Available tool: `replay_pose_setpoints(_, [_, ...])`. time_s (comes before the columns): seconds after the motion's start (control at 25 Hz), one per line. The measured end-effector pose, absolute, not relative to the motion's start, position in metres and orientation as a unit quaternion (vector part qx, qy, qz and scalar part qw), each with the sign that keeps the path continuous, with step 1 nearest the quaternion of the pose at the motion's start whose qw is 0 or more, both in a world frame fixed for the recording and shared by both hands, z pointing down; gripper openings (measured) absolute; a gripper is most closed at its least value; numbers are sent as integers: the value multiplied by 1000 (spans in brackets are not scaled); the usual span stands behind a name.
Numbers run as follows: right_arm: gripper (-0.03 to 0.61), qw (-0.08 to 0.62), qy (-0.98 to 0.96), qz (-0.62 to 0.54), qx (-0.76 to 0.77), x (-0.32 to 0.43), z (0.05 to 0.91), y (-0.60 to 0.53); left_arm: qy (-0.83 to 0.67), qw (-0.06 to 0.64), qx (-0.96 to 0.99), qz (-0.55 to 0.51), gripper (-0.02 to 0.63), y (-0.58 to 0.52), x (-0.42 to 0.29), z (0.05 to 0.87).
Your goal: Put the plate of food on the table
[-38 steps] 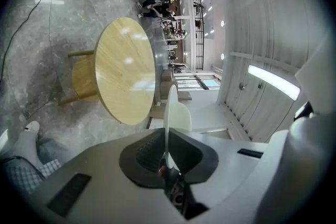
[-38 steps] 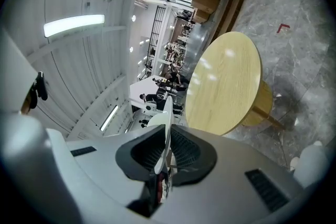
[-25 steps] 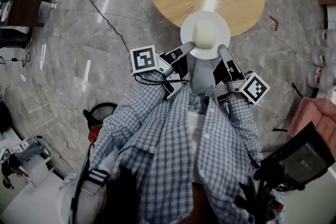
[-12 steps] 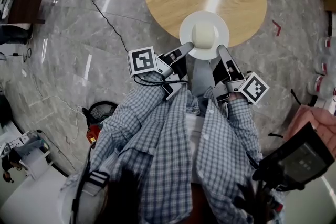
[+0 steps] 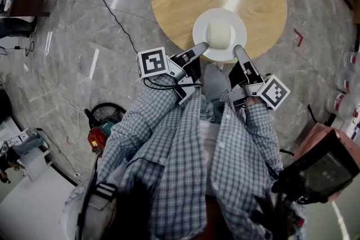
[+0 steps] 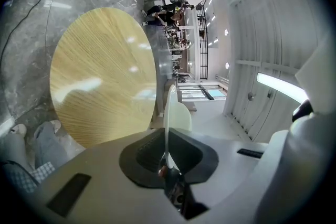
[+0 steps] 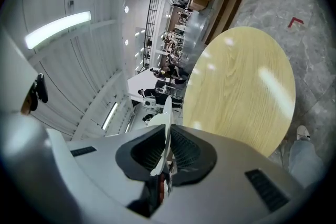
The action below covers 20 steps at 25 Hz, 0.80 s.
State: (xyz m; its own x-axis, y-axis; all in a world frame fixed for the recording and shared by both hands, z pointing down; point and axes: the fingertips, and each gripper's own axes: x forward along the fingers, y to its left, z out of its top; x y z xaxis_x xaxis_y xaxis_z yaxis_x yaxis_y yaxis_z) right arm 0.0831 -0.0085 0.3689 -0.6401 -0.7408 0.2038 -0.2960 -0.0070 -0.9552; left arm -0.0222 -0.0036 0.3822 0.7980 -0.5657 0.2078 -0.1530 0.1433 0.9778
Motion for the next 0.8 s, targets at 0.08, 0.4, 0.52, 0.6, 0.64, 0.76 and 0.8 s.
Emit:
replay_pose_setpoints(0.08, [35,182,683,-600,-375,88,373,-22,-289,701,635,-152,20,-16,-17,386])
replay_pose_setpoints(0.4, [35,172,692,-605,-355,107,374,-63,-296,694,630,-182,20,-53,5,383])
replay_pose_setpoints(0.52, [35,167,695,-605,-351,108,373,-65,-298,693,629,-189,20,-55,6,381])
replay_pose_setpoints(0.6, [35,164,697,-604,-348,107,370,-66,-298,692,627,-196,20,-55,6,378])
replay_pose_setpoints(0.64, [35,162,699,-604,-347,107,369,-67,-301,692,626,-196,20,-55,6,378])
replay_pose_setpoints(0.76, [35,156,702,-604,-344,110,367,-71,-306,693,622,-198,20,-58,9,378])
replay_pose_setpoints(0.8, [35,155,703,-604,-343,109,366,-72,-305,694,620,-203,20,-59,9,376])
